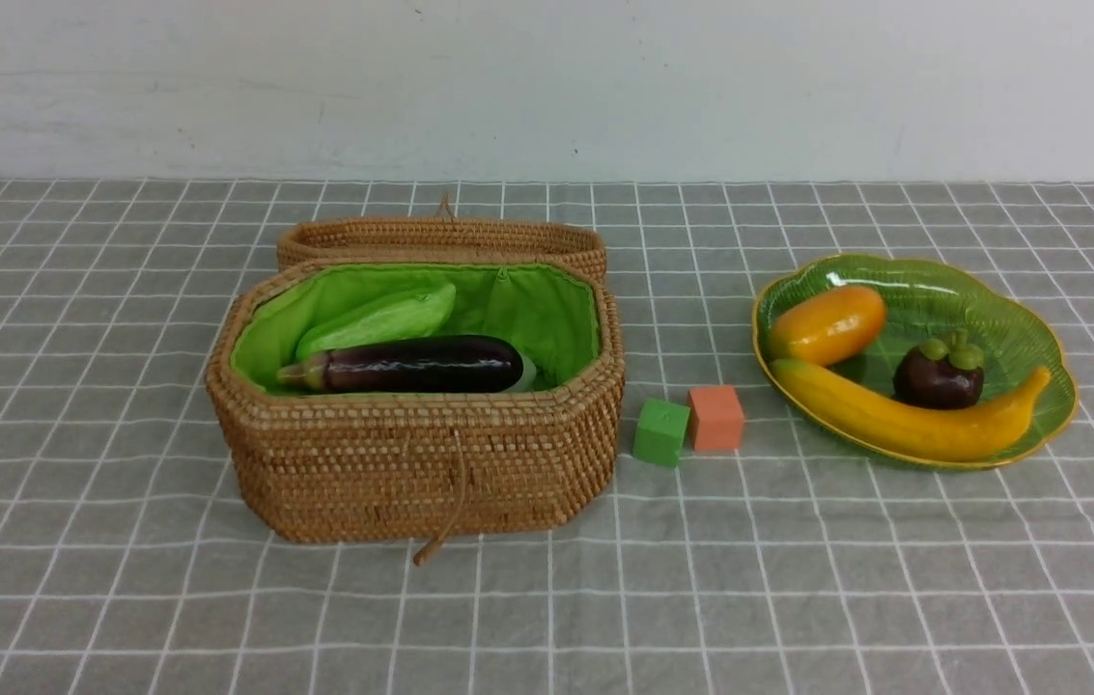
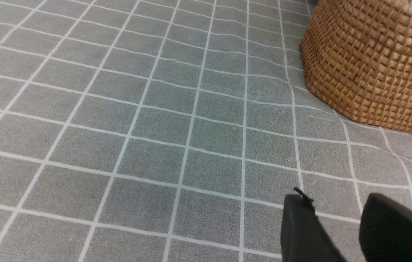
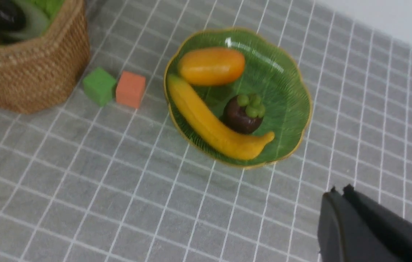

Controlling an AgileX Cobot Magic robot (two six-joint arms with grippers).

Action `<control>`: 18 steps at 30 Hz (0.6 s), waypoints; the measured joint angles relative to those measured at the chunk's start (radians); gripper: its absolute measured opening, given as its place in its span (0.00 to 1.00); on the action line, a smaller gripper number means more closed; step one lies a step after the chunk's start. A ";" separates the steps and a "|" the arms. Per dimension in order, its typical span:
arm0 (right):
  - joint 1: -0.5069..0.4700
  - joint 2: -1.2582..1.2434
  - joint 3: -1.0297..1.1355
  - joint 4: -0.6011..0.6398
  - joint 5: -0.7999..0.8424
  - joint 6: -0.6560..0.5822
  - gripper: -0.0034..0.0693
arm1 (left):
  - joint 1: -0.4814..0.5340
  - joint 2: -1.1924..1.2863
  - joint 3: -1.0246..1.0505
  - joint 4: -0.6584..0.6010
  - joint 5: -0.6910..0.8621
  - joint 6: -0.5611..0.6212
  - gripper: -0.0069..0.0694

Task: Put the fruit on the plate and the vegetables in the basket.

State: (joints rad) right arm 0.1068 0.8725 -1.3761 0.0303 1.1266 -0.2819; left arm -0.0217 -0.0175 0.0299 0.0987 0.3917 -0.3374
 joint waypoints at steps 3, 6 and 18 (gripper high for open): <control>-0.031 -0.149 0.112 0.015 -0.134 0.079 0.04 | 0.000 0.000 0.000 0.000 0.000 0.000 0.40; -0.093 -0.363 0.330 0.001 -0.318 0.169 0.04 | 0.000 0.000 0.000 0.000 0.000 0.000 0.40; -0.197 -0.884 1.233 -0.125 -0.693 0.225 0.05 | 0.000 0.000 0.000 0.000 0.000 0.000 0.40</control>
State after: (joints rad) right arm -0.0905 -0.0113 -0.1426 -0.0943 0.4338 -0.0568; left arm -0.0217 -0.0175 0.0299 0.0987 0.3917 -0.3374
